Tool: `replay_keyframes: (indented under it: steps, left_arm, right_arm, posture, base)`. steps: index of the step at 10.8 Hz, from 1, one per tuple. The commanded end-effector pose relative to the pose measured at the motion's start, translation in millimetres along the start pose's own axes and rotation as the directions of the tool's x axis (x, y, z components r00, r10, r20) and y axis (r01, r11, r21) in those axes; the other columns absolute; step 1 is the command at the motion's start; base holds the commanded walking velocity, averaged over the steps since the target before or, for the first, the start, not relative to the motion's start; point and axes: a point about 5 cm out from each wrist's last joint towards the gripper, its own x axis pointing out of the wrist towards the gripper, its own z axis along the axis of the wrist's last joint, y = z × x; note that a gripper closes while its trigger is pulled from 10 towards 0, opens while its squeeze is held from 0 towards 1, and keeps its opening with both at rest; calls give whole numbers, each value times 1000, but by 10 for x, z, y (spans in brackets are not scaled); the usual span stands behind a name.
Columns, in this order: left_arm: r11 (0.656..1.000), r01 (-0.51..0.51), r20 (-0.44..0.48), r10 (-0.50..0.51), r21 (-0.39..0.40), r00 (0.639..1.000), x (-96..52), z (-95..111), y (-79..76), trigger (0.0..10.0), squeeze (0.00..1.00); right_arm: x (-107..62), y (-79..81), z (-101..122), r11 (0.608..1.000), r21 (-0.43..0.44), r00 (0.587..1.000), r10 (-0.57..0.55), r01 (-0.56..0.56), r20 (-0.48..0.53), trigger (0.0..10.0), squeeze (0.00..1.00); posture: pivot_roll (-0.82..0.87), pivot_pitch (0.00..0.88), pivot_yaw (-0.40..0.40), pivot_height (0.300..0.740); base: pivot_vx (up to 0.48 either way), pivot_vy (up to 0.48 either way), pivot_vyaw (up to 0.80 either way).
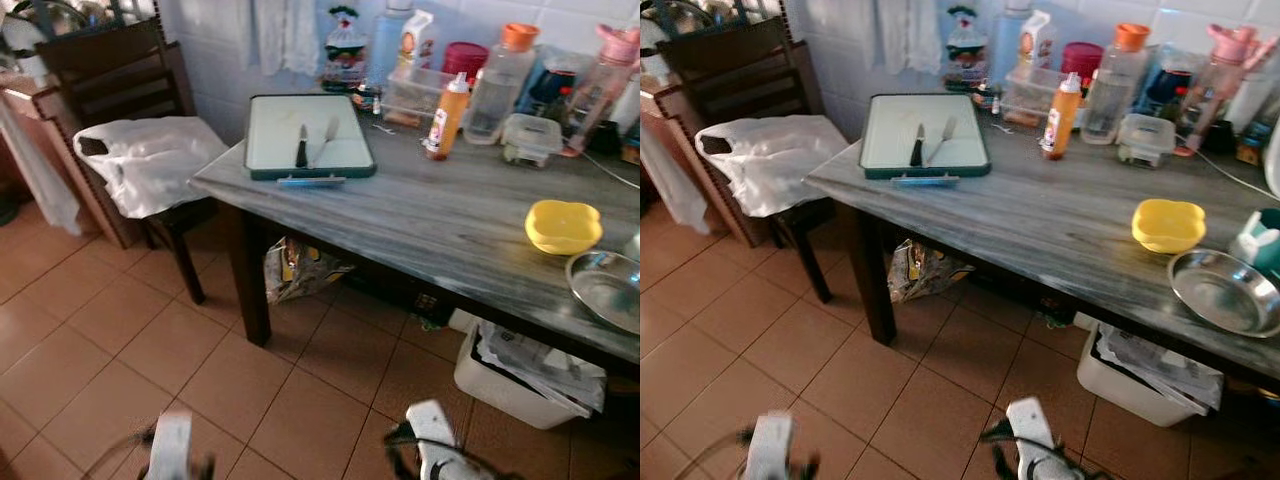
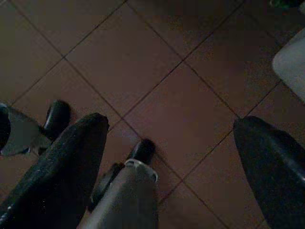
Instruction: Setting the table
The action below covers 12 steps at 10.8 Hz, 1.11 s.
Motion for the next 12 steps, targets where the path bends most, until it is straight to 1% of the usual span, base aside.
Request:
replay_keyframes:
  steps: [1,2,4,5,6,7,9,11,12]
  left_arm:
    - [999,51,-47,-51,5,998,3,-67,-103,10000,0]
    - [993,96,-43,-93,68,995,13,-23,-196,10000,0]
    - [987,84,-57,-77,134,995,24,6,-260,10000,0]
    - [984,97,-68,-88,147,994,27,23,-283,10000,0]
    - [985,102,-75,-92,141,993,27,20,-288,10000,0]
    - [981,94,-76,-82,167,994,29,30,-277,10000,0]
    - [962,102,-98,-80,253,992,35,68,-292,10000,0]
    - [958,99,-84,-79,269,993,47,170,-328,10000,0]
    - [957,108,-85,-88,271,993,41,131,-300,10000,0]
  right_arm:
    - [-9,-103,23,1000,-14,1000,-10,10,-5,10000,0]
    - [-10,-104,16,1000,-21,1000,-8,8,-10,10000,0]
    - [-2,-39,-6,1000,-2,1000,-4,3,-13,10000,0]
    - [-3,-16,-25,1000,-14,1000,-6,6,-17,10000,0]
    - [-6,-8,-47,1000,-11,1000,-4,4,-23,10000,0]
    - [-11,-5,-70,1000,-29,999,-1,0,-32,10000,0]
    - [-19,-10,-109,998,-61,999,-6,3,-47,10000,0]
    - [-12,-16,-84,998,-69,999,-9,6,-48,10000,0]
    - [-4,3,-59,996,-87,999,0,-4,-43,10000,0]
  posture:
    - [98,0,-26,740]
    - [90,0,-22,740]
    - [81,0,-13,740]
    - [81,0,-13,740]
    - [83,0,-13,740]
    - [88,0,-18,740]
    - [102,0,-23,740]
    - [111,0,-23,740]
    - [115,0,-24,740]
  base:
    - [0,0,0]
    - [0,0,0]
    - [0,0,0]
    - [0,0,800]
    - [0,0,800]
    - [0,0,800]
    - [0,0,800]
    - [0,0,800]
    - [0,0,800]
